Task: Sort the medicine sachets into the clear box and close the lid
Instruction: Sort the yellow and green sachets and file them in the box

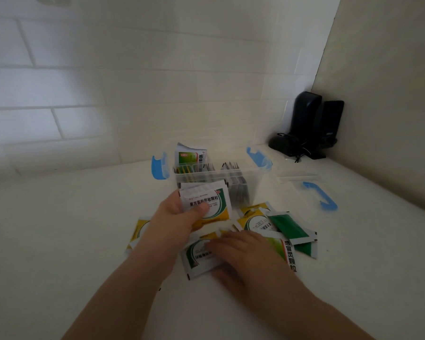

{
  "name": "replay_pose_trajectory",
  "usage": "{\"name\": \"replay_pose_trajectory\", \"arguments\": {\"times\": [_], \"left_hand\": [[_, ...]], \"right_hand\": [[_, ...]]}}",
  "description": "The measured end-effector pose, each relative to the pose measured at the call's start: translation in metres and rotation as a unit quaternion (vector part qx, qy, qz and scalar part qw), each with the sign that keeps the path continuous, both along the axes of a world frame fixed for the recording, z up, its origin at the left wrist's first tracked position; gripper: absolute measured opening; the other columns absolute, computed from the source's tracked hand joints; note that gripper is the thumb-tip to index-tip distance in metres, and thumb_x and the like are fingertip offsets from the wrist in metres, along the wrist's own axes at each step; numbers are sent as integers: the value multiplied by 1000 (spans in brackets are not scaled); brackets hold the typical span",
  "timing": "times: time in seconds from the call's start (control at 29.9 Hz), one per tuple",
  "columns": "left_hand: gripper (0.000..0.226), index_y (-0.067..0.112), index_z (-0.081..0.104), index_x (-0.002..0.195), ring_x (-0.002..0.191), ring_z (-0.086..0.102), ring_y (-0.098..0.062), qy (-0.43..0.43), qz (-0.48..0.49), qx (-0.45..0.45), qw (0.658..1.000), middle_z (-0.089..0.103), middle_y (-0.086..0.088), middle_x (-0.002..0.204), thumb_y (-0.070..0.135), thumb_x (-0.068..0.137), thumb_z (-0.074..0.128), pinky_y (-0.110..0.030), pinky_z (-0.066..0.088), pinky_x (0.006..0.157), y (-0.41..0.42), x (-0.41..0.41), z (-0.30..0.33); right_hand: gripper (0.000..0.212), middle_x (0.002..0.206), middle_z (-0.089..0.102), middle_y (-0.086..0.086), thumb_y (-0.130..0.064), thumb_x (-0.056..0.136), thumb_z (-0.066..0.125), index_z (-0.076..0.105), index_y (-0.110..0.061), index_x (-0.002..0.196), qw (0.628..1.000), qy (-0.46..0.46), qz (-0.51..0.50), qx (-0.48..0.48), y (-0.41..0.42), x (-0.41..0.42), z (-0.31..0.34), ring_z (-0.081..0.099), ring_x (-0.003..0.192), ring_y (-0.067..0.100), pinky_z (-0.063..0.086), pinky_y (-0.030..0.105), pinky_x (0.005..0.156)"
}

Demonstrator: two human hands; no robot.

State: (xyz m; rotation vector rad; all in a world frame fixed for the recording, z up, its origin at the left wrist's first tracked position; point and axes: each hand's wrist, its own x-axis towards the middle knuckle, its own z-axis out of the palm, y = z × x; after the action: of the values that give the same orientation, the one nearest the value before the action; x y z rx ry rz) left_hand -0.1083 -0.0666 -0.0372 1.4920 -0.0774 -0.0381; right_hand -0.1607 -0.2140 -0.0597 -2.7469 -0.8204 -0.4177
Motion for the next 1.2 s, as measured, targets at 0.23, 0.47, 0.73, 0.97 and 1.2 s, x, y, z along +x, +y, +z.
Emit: {"name": "replay_pose_trajectory", "arguments": {"times": [0.23, 0.47, 0.73, 0.97, 1.2], "left_hand": [[27, 20, 60, 110, 87, 69, -16, 28, -24, -15, 999, 72, -4, 100, 11, 84, 58, -22, 52, 66, 0, 2, -3], [23, 28, 63, 88, 65, 69, -3, 43, -50, -53, 996, 73, 9, 80, 7, 87, 53, -21, 57, 55, -7, 2, -8], [24, 28, 60, 92, 82, 67, 1, -14, -152, 17, 988, 69, 7, 95, 9, 92, 45, -14, 53, 62, -23, -12, -10], [33, 27, 60, 107, 98, 66, -20, -61, -241, 52, 967, 70, -7, 104, 46, 79, 60, -35, 55, 87, -21, -18, -7], [21, 24, 66, 95, 90, 69, -14, -11, -152, -48, 987, 75, 2, 95, 10, 86, 53, -18, 56, 74, -9, -1, -11]], "right_hand": [[7, 67, 68, -10, -28, 68, 67, 65, -27, 74, 992, -111, -41, 54, -2, -1, 17, 63, 63, 4, 55, 23, 60], [28, 77, 65, -16, -12, 83, 55, 58, -37, 72, 881, 4, -164, 445, -24, -3, 20, 61, 75, -1, 49, 9, 49], [24, 75, 63, -9, -11, 84, 52, 57, -31, 73, 887, -2, -169, 430, -18, 1, 14, 59, 77, 4, 51, 17, 56], [35, 87, 62, -15, -64, 78, 42, 51, -43, 105, 875, 80, -74, 472, -7, 0, 10, 60, 84, -2, 50, 10, 63], [58, 94, 54, -26, -54, 62, 64, 32, -54, 111, 888, 90, -137, 429, -23, 4, 16, 54, 86, -5, 46, 10, 64]]}}
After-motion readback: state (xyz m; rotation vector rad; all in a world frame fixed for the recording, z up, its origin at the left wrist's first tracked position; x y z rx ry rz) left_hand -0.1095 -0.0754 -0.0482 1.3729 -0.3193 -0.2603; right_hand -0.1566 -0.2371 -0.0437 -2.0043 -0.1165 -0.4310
